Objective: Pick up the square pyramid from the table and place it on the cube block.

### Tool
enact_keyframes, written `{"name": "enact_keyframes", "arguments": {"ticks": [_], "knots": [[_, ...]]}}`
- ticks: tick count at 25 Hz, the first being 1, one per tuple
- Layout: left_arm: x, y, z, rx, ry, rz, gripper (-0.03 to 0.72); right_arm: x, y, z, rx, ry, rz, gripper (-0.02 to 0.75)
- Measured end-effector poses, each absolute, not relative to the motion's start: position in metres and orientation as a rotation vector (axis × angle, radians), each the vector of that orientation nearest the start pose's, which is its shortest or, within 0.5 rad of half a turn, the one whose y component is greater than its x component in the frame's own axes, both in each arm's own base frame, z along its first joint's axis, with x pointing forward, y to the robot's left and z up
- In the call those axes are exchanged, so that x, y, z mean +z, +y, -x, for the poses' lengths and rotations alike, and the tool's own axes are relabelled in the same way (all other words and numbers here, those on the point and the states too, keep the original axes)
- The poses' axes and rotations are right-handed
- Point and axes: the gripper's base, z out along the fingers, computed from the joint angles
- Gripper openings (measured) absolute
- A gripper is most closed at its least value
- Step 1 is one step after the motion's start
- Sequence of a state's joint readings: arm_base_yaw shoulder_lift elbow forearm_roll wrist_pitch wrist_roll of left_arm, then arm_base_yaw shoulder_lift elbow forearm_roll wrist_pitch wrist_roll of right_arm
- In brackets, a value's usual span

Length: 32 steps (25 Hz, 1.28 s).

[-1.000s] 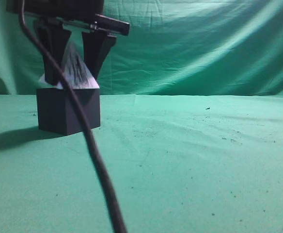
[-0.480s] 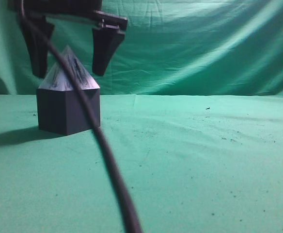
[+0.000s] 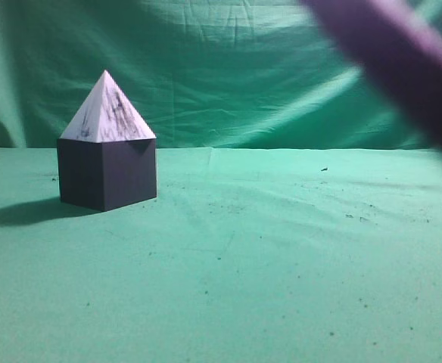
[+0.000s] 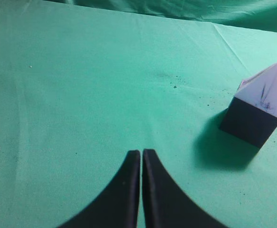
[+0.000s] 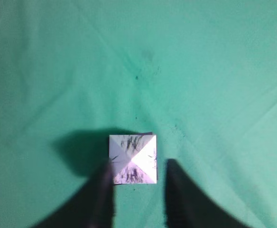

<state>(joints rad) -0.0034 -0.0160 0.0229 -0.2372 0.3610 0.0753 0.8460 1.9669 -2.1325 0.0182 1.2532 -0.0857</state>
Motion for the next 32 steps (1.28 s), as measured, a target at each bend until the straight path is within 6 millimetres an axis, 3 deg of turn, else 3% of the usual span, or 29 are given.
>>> {"name": "enact_keyframes", "arguments": {"ticks": [1,4,7,9,16,22,26,32], "knots": [[0.175,-0.008,-0.053,-0.182,1.844,0.074,0.0,0.392,0.316,-0.278,0.319,2.296,1.154,0.141],[0.175,-0.008,-0.053,-0.182,1.844,0.074,0.0,0.431,0.289,-0.254,0.351,2.225,1.12,0.0],[0.175,-0.008,-0.053,-0.18,1.844,0.073,0.0,0.454,0.255,-0.224,0.366,2.194,1.102,0.0],[0.175,-0.008,-0.053,-0.178,1.844,0.072,0.0,0.459,0.231,-0.203,0.368,2.196,1.097,0.0],[0.175,-0.008,-0.053,-0.174,1.844,0.069,0.0,0.443,0.159,-0.139,0.436,2.109,0.995,0.0],[0.175,-0.007,-0.053,-0.173,1.844,0.069,0.0,0.417,0.117,-0.101,0.497,1.965,0.922,0.0],[0.175,-0.007,-0.053,-0.173,1.844,0.069,0.0,0.41,0.086,-0.074,0.508,1.935,0.91,0.0],[0.175,-0.007,-0.053,-0.173,1.844,0.069,0.0,0.415,0.058,-0.056,0.46,1.865,0.876,0.0]]}}
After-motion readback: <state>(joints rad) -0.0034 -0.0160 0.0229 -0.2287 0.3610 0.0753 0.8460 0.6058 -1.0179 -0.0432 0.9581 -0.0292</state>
